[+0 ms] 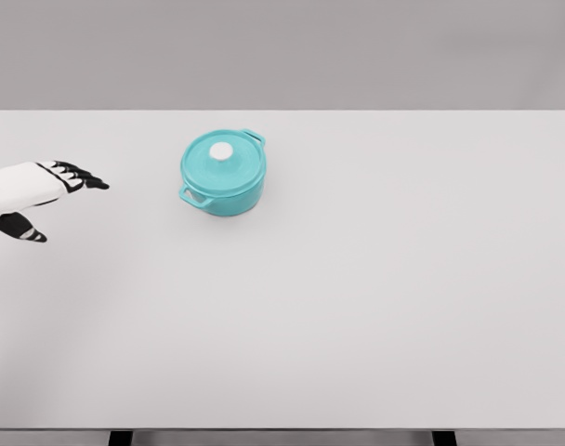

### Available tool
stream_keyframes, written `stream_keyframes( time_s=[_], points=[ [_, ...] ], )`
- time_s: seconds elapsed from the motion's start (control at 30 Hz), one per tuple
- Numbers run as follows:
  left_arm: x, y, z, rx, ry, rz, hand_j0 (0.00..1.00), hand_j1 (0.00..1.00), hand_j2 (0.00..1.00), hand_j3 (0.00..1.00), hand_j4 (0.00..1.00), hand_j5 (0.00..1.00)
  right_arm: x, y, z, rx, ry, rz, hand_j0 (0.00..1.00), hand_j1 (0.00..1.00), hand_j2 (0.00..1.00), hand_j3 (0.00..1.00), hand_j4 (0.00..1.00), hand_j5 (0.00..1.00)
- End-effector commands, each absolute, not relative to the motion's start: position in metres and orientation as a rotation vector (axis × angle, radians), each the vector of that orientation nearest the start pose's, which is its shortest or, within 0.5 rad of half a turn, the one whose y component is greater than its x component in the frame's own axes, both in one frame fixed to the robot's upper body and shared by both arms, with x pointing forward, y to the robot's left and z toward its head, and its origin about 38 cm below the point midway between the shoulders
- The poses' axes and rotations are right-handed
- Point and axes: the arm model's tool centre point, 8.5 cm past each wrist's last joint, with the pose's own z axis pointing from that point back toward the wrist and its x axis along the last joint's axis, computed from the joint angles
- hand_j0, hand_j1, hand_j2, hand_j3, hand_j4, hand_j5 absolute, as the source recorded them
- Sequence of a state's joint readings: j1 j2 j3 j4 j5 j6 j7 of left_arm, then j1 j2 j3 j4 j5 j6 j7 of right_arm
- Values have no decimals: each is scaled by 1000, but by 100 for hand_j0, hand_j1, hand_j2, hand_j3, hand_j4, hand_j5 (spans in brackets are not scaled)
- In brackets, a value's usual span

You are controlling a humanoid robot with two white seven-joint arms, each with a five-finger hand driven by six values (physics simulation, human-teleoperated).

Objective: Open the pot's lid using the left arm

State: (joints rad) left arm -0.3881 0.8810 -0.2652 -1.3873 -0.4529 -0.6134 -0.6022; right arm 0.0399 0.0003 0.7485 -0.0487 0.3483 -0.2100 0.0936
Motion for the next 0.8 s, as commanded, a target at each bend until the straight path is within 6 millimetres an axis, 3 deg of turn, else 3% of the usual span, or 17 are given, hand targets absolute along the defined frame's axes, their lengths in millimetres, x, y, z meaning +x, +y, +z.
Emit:
stream_keyframes(
  time_s=[0.0, 0.13, 0.27, 0.33, 0.43, 0.47, 0.53, 0.57, 0.63, 0.77],
  points=[
    [409, 405, 201, 523, -1212, -1923, 100, 100, 100, 100, 100, 100, -9, -236, -262, 157, -100, 1103, 100, 100, 100, 100, 100, 100],
    [409, 405, 200, 521, -1208, -1925, 100, 100, 100, 100, 100, 100, -10, -236, -262, 159, -100, 1103, 100, 100, 100, 100, 100, 100],
    [415, 392, 211, 535, -1247, -1943, 100, 100, 100, 100, 100, 100, -10, -236, -262, 159, -100, 1103, 100, 100, 100, 100, 100, 100],
    [416, 373, 210, 512, -1262, -2000, 100, 100, 100, 100, 100, 100, -10, -236, -262, 159, -100, 1103, 100, 100, 100, 100, 100, 100],
    [431, 322, 209, 426, -1272, -2152, 100, 100, 100, 100, 100, 100, -10, -236, -262, 159, -100, 1103, 100, 100, 100, 100, 100, 100],
    [443, 306, 221, 423, -1294, -2186, 100, 100, 100, 100, 100, 100, -10, -236, -262, 159, -100, 1103, 100, 100, 100, 100, 100, 100],
    [458, 281, 227, 405, -1247, -2293, 100, 100, 100, 100, 100, 100, -10, -236, -262, 159, -100, 1103, 100, 100, 100, 100, 100, 100],
    [464, 275, 237, 424, -1228, -2335, 100, 100, 100, 100, 100, 100, -10, -236, -262, 159, -100, 1103, 100, 100, 100, 100, 100, 100],
    [470, 266, 239, 421, -1232, -2345, 100, 100, 100, 100, 100, 100, -10, -236, -262, 159, -100, 1103, 100, 100, 100, 100, 100, 100],
    [492, 204, 259, 402, -1344, -2382, 100, 100, 100, 100, 100, 100, -10, -236, -262, 159, -100, 1103, 100, 100, 100, 100, 100, 100]
  ],
)
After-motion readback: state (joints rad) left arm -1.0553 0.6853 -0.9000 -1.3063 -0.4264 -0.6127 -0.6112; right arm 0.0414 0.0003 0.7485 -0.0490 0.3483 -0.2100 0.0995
